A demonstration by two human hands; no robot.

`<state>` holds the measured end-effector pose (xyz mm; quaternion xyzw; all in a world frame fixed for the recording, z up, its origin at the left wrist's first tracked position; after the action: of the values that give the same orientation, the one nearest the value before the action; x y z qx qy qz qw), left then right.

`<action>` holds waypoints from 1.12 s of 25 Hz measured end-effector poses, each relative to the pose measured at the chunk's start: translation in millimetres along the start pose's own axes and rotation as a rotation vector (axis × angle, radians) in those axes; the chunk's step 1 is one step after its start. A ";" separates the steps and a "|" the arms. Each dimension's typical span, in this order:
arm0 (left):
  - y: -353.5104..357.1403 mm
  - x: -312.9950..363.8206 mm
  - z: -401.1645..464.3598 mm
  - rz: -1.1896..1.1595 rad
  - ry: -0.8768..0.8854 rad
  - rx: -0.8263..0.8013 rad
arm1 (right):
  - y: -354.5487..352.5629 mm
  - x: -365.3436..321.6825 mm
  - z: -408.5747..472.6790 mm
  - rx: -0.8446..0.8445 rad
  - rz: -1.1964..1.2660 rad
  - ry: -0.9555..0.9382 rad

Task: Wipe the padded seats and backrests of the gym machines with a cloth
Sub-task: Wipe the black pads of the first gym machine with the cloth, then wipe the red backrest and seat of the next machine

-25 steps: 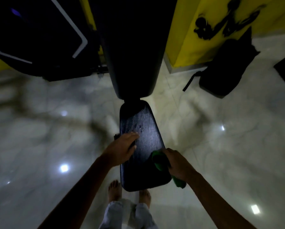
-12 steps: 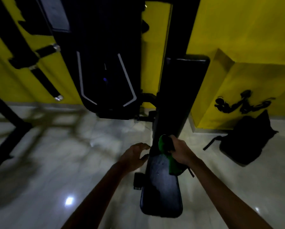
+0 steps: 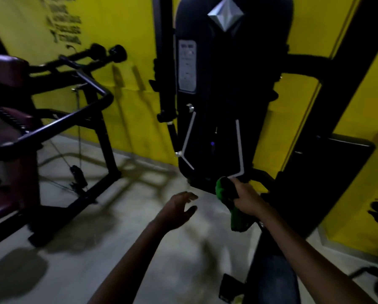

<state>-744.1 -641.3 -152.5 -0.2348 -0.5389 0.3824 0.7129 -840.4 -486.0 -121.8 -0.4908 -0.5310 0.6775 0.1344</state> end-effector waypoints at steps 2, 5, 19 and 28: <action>-44.6 -22.9 -24.6 0.021 -0.041 0.065 | 15.0 -46.4 7.7 0.003 0.012 -0.052; -120.5 -59.8 -73.3 0.072 -0.106 0.159 | 44.7 -131.3 16.1 0.003 0.028 -0.128; -363.9 -193.9 -283.5 0.204 -0.514 0.506 | 212.3 -439.9 32.3 -0.249 0.082 -0.495; -461.7 -306.9 -389.5 0.241 -0.795 0.690 | 361.1 -621.0 52.2 -0.449 0.083 -0.753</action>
<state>-278.9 -1132.0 -108.7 0.1156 -0.5794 0.6757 0.4408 -460.6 -1097.9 -107.3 -0.2476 -0.6570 0.6817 -0.2058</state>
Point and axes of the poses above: each hand's wrist, its own z-axis towards the middle knuckle, its own y-axis out of the palm, x = y × z, the point moved 9 cm from there along z, towards the middle knuckle, and after that the axes turned 1 degree about z, right-handed, at the moved point
